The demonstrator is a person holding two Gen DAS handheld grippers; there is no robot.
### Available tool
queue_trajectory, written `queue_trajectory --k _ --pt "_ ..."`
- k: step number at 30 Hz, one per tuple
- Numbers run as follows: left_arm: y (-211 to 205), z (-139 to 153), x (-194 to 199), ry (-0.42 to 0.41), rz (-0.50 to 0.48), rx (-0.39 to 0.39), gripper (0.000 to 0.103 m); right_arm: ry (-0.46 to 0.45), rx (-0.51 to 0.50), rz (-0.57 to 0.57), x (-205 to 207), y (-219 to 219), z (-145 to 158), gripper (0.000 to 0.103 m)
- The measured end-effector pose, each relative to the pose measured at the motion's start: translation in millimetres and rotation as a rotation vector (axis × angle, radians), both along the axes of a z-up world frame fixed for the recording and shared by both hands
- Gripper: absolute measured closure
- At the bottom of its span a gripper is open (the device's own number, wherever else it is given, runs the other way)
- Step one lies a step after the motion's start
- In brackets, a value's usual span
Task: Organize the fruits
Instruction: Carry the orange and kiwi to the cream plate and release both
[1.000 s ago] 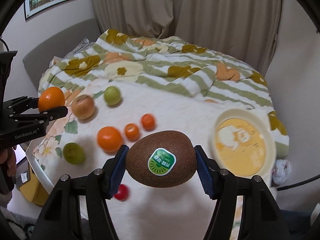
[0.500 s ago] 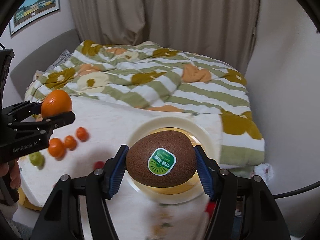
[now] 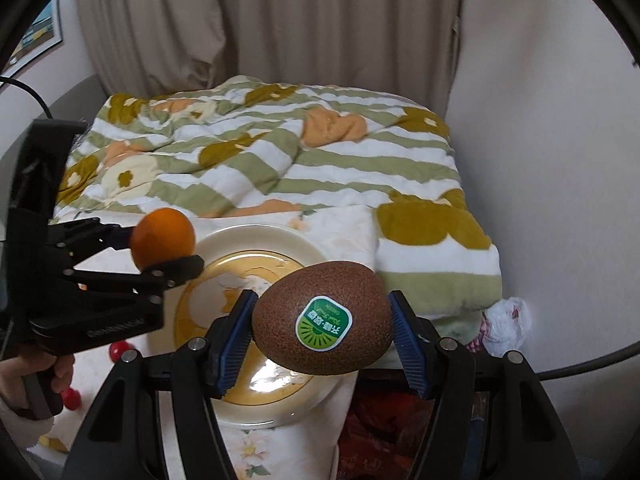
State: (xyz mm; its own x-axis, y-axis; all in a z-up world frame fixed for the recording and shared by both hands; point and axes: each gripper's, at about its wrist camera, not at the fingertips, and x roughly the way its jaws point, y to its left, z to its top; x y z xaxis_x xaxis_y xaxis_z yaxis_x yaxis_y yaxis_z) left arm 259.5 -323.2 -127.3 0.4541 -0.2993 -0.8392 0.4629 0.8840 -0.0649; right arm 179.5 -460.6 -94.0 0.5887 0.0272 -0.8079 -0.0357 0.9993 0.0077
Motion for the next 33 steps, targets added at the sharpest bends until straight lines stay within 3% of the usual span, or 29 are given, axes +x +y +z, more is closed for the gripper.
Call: queue_trajectory --k 9,17,19,20,21,27,33 --pt "-36.5 -30.6 18.9 0.016 -0.117 0.060 0.037 0.027 0.028 -0.104 1.5 -14.8 -9.5 0.042" --pt "-42.2 -41.8 23.1 0.007 -0.135 0.075 0.036 0.044 0.033 -0.155 -2.3 -22.0 -15.4 0.042" --pt "-42.7 -37.7 21.7 -0.009 -0.145 0.071 0.027 0.042 0.032 -0.164 -3.7 -23.2 -13.8 0.042" --pt "-42.4 -36.1 21.5 -0.013 -0.150 0.061 0.009 0.041 0.032 -0.167 -4.6 -23.6 -13.0 0.042" --pt "-42.2 -30.8 19.7 -0.038 -0.143 0.059 0.000 0.038 0.032 -0.170 -6.1 -24.1 -11.7 0.042" --pt "-24.2 -7.4 15.6 -0.056 -0.135 0.033 0.000 0.025 0.033 -0.165 -7.5 -28.7 -5.2 0.042" --pt "13.6 12.4 6.6 -0.043 -0.043 0.025 0.000 0.009 0.002 -0.073 -1.0 -20.9 -3.2 0.042"
